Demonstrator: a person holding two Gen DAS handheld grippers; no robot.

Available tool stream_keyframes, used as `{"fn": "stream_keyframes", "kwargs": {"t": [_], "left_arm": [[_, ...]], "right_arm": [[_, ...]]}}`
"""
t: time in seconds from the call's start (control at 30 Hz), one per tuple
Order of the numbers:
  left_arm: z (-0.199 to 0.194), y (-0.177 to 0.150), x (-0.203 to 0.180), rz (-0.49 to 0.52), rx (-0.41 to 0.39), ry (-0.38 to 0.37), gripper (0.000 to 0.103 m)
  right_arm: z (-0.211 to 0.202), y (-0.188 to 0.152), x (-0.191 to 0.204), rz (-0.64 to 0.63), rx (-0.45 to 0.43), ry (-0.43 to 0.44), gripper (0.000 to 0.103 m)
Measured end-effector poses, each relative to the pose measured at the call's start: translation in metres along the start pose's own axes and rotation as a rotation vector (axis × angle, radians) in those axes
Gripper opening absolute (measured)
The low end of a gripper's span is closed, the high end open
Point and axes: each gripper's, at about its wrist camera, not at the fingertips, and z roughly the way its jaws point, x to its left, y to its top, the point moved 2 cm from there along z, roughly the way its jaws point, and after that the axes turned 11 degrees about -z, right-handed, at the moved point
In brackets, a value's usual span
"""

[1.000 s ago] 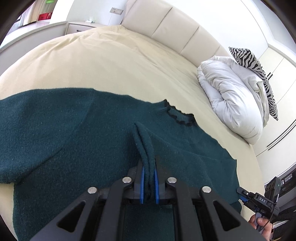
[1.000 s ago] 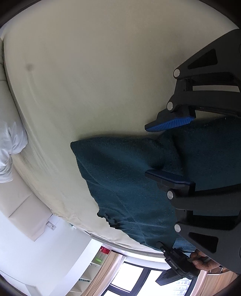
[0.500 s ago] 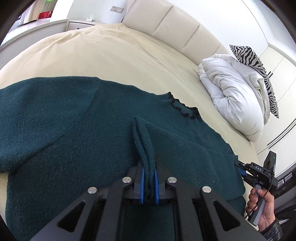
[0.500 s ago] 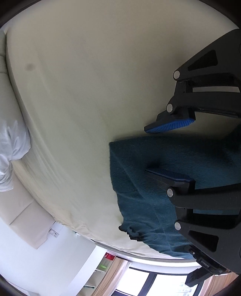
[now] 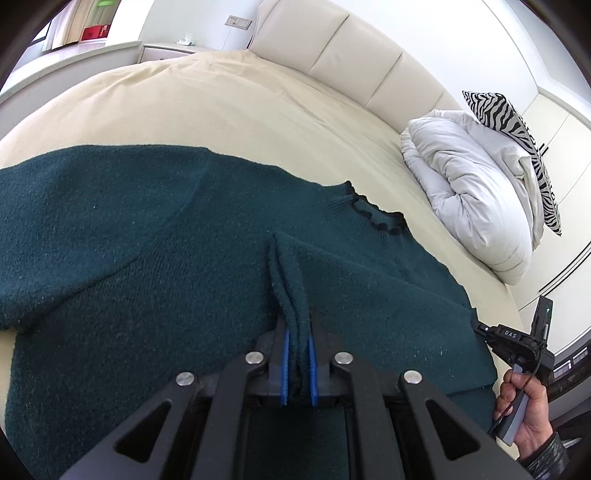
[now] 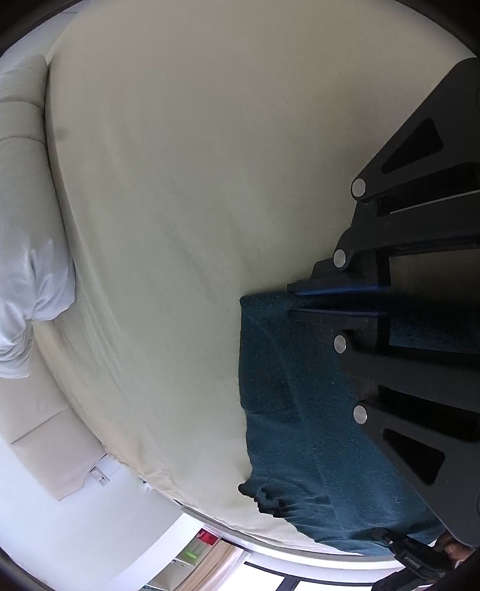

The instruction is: Fold small clothes

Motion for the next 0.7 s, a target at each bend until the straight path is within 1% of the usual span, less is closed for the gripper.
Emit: {"fn": "stream_keyframes", "kwargs": {"t": [0.07, 0.13, 0.17, 0.23, 0.3, 0.37, 0.43, 0.5, 0.57, 0.63, 0.67, 0.7], "left_arm": [[0.001, 0.0, 0.002, -0.009, 0.004, -0.009, 0.009], [0.001, 0.0, 0.003, -0.009, 0.005, -0.012, 0.01], [0.001, 0.0, 0.003, -0.009, 0.006, -0.01, 0.011], [0.001, 0.0, 0.003, -0.01, 0.007, -0.011, 0.012], [0.002, 0.0, 0.003, -0.009, 0.007, -0.009, 0.012], [0.001, 0.0, 0.003, -0.007, 0.009, -0.006, 0.012], [0.0, 0.0, 0.003, -0.007, 0.014, -0.007, 0.012], [-0.001, -0.001, 0.003, -0.007, 0.019, -0.009, 0.013], [-0.001, -0.001, 0.003, -0.006, 0.024, -0.01, 0.013], [-0.001, -0.001, 0.004, -0.007, 0.026, -0.011, 0.013], [-0.001, -0.001, 0.004, -0.006, 0.026, -0.01, 0.013], [-0.001, -0.001, 0.004, -0.004, 0.026, -0.009, 0.013]], "right_arm": [[-0.003, 0.001, 0.003, -0.018, -0.004, -0.007, 0.006], [-0.01, 0.001, 0.002, -0.004, 0.003, 0.046, 0.01], [-0.02, 0.0, -0.001, 0.013, -0.008, 0.061, 0.01], [-0.036, -0.007, -0.003, 0.01, -0.017, 0.053, 0.012], [-0.049, -0.019, 0.0, -0.031, 0.004, 0.04, 0.02], [-0.056, -0.033, 0.006, -0.055, 0.041, 0.038, 0.025], [-0.055, -0.044, 0.013, -0.075, 0.078, 0.057, 0.026], [-0.049, -0.051, 0.02, -0.108, 0.111, 0.039, 0.034], [-0.046, -0.057, 0.026, -0.146, 0.114, 0.021, 0.039], [-0.046, -0.059, 0.028, -0.162, 0.11, 0.004, 0.039], [-0.046, -0.059, 0.028, -0.169, 0.114, -0.002, 0.034], [-0.047, -0.059, 0.028, -0.178, 0.113, 0.002, 0.015]]}}
